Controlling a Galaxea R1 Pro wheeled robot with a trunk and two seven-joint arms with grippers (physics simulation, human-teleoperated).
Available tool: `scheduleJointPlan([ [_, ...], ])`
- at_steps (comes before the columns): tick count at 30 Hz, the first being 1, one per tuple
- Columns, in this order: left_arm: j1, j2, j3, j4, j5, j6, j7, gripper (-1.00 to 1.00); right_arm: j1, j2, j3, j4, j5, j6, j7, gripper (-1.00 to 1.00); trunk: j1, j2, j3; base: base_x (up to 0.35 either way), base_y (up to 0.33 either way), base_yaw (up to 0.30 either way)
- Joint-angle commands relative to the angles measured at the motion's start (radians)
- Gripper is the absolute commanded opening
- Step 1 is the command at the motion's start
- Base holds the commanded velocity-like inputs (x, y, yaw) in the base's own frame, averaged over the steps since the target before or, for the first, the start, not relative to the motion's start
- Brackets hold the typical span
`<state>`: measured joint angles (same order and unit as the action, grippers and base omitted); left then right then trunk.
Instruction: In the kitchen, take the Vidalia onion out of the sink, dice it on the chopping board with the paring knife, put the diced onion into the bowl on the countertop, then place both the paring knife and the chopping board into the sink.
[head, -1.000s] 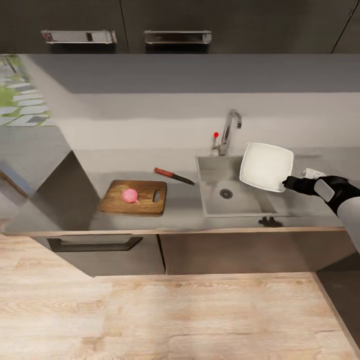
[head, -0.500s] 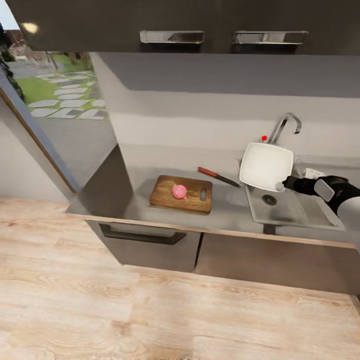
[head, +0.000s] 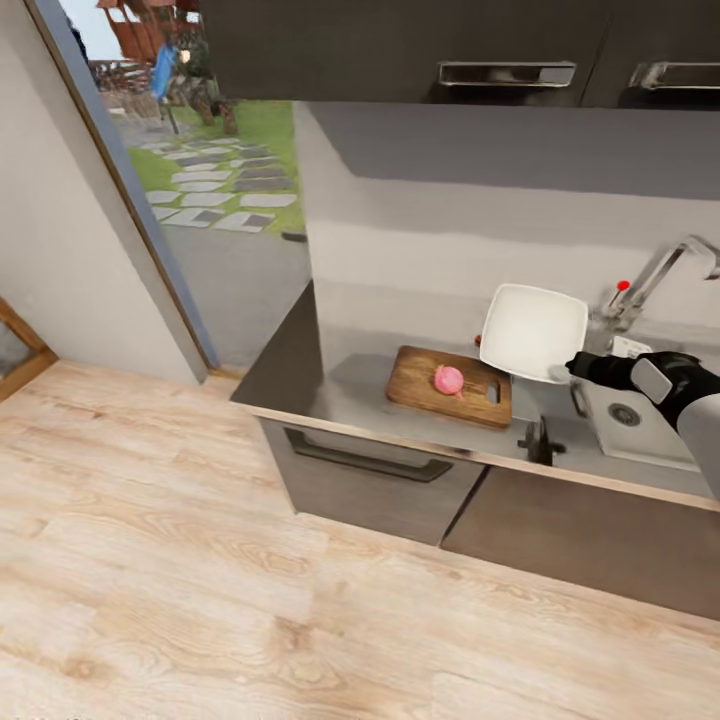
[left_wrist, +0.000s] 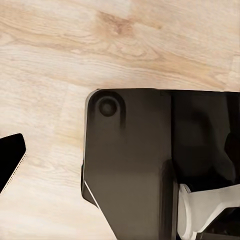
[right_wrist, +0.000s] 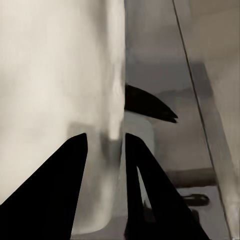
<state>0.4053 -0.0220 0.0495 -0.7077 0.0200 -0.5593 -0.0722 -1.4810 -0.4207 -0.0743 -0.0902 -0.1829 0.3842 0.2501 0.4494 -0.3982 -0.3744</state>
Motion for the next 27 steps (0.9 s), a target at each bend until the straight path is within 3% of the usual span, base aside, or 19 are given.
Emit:
scheduleJointPlan([
  [1, 0.0, -0.001, 0.004, -0.001, 0.003, -0.001, -0.008, 1.0, -0.001, -0.002, -0.01, -0.003, -0.003, 0.01, 0.011, -1.0, 0.001, -0.002, -0.001, -0.001, 0.299, 0.036],
  [11, 0.001, -0.001, 0.004, -0.001, 0.002, -0.001, -0.008, 1.0, -0.001, -0.006, -0.01, -0.007, -0.003, 0.018, 0.024, -1.0, 0.001, -0.002, -0.001, 0.016, 0.299, 0.008],
  [20, 0.0, -0.001, 0.004, -0.001, 0.002, -0.001, -0.008, 1.0, -0.001, -0.006, -0.01, -0.008, -0.004, 0.019, 0.024, -1.0, 0.001, -0.002, -0.001, 0.139, 0.289, 0.0],
  [27, 0.0, -0.001, 0.004, 0.0, 0.002, -0.001, -0.008, 1.0, -0.001, -0.006, -0.01, -0.008, -0.005, 0.019, 0.024, -1.0, 0.001, -0.002, -0.001, 0.044, 0.057, 0.0],
])
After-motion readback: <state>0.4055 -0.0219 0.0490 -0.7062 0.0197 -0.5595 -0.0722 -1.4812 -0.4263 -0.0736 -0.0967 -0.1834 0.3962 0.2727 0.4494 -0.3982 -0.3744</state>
